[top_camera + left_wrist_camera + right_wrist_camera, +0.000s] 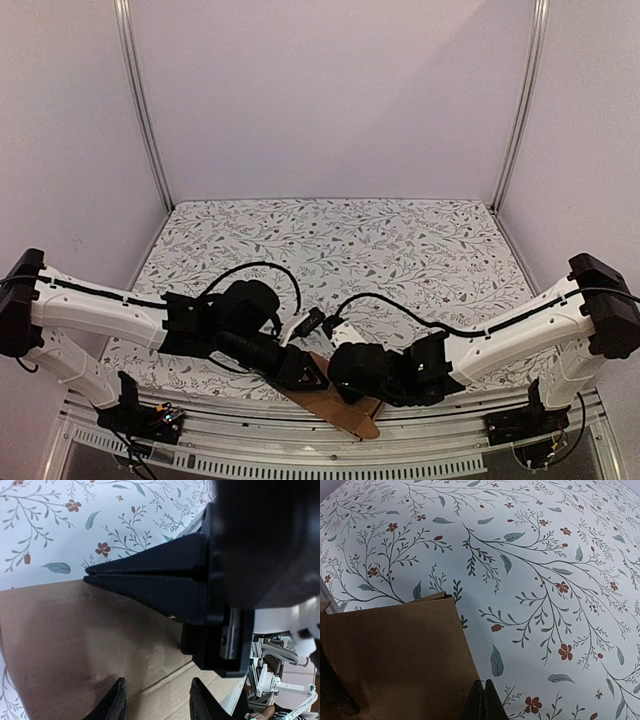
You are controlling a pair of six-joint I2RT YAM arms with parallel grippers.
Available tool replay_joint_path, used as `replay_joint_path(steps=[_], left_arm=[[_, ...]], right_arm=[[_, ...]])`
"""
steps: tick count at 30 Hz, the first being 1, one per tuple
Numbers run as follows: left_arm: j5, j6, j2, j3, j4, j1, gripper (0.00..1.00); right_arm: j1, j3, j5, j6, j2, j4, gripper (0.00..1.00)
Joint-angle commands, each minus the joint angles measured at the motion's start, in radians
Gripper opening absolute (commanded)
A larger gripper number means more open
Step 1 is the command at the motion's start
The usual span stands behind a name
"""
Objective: Fold the paper box
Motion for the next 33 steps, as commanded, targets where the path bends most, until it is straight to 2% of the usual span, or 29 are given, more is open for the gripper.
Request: replay_joint_path(steps=[1, 7, 12, 22, 26, 33], left_arm=[[-0.015, -0.026, 0.059, -0.048, -0.024, 0.01, 0.42], [-0.03, -0.027, 0.076, -0.044, -0.023, 0.01, 0.41], [-0.036, -0.022, 0.092, -0.037, -0.026, 0.01, 0.4], [-0.039, -0.006, 0.136, -0.004, -0.031, 0.01, 0.4], [-0.035, 0.002, 0.156, 0.014, -0.037, 0.01, 0.4], [-0.04, 0.005, 0.159, 0.021, -0.049, 0.01, 0.39]], right_arm=[[0.008, -0.03, 0.018, -0.011, -0.022, -0.058, 0.0], [0.006, -0.064, 0.024, -0.018, -0.134, -0.07, 0.0], [0.007, -0.1, -0.007, -0.014, -0.25, -0.154, 0.0], [0.006, -0.237, -0.305, 0.057, -0.501, -0.265, 0.0], [0.008, -0.281, -0.419, 0.086, -0.515, -0.231, 0.0], [0.008, -0.326, -0.539, 0.119, -0.461, -0.077, 0.0]])
